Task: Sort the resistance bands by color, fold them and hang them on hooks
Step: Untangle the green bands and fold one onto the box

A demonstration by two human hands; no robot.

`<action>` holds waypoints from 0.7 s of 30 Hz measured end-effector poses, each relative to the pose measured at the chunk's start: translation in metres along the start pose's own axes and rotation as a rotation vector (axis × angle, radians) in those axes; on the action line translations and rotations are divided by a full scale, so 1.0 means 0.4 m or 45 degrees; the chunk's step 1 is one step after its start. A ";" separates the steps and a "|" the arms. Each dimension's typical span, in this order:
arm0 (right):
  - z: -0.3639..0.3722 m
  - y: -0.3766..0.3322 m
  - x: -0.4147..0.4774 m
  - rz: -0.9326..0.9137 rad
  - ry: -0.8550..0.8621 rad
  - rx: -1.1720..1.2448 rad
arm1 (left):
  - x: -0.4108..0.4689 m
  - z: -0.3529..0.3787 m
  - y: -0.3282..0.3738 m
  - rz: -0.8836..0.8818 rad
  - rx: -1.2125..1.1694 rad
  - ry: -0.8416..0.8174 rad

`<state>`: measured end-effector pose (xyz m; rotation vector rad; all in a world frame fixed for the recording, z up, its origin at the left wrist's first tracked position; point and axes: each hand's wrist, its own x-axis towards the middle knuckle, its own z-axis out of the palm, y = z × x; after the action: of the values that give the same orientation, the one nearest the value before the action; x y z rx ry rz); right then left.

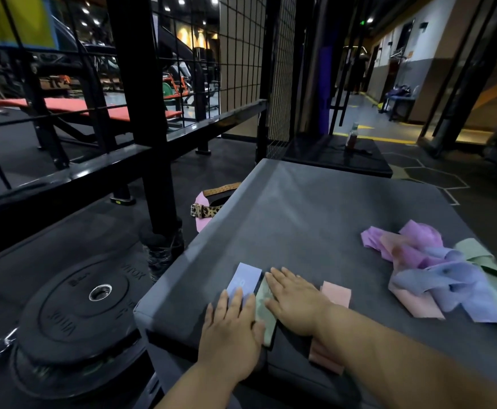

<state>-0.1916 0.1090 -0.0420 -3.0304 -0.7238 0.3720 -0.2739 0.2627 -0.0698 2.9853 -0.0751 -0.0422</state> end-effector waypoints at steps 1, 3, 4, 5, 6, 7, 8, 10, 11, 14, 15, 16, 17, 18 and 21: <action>0.001 0.002 0.001 -0.003 0.001 0.002 | 0.000 -0.009 0.001 -0.007 -0.045 -0.016; 0.001 0.005 0.000 -0.009 0.003 -0.002 | 0.003 -0.022 0.008 -0.008 -0.065 -0.088; 0.002 0.006 0.000 -0.011 0.005 -0.013 | 0.004 -0.024 0.009 -0.005 -0.048 -0.082; 0.003 0.006 0.000 -0.012 0.007 -0.023 | 0.002 -0.028 0.011 -0.020 -0.056 -0.072; 0.004 0.006 0.000 -0.012 0.007 -0.026 | -0.002 -0.032 0.012 -0.029 -0.071 -0.070; 0.006 0.007 0.001 -0.011 0.005 -0.022 | 0.000 -0.026 0.007 -0.034 -0.091 -0.097; 0.007 0.007 0.001 -0.012 0.003 -0.013 | -0.001 -0.024 0.008 -0.018 -0.068 -0.086; 0.010 0.008 0.001 -0.018 -0.001 -0.008 | -0.004 -0.030 0.007 -0.031 -0.040 -0.064; 0.012 0.009 0.000 -0.019 -0.001 -0.007 | -0.002 -0.028 0.007 -0.007 -0.044 -0.047; 0.016 0.010 -0.002 -0.015 0.008 0.011 | -0.001 -0.009 0.006 0.002 -0.064 -0.084; 0.018 0.010 -0.003 -0.014 0.012 0.020 | -0.001 -0.015 0.007 -0.005 -0.058 -0.083; 0.020 0.009 -0.004 -0.012 0.019 0.029 | -0.001 -0.016 0.007 0.003 -0.042 -0.060; 0.022 0.009 -0.005 -0.009 0.026 0.038 | 0.001 -0.008 0.006 0.004 -0.029 -0.037; 0.022 0.009 -0.007 -0.006 0.030 0.046 | -0.002 -0.008 0.008 0.001 -0.037 -0.014; 0.020 0.010 -0.007 -0.003 0.023 0.064 | -0.005 0.002 0.005 0.008 -0.002 -0.017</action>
<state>-0.1942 0.1039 -0.0491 -2.9817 -0.7064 0.3571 -0.2761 0.2607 -0.0701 2.9836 -0.0859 -0.0613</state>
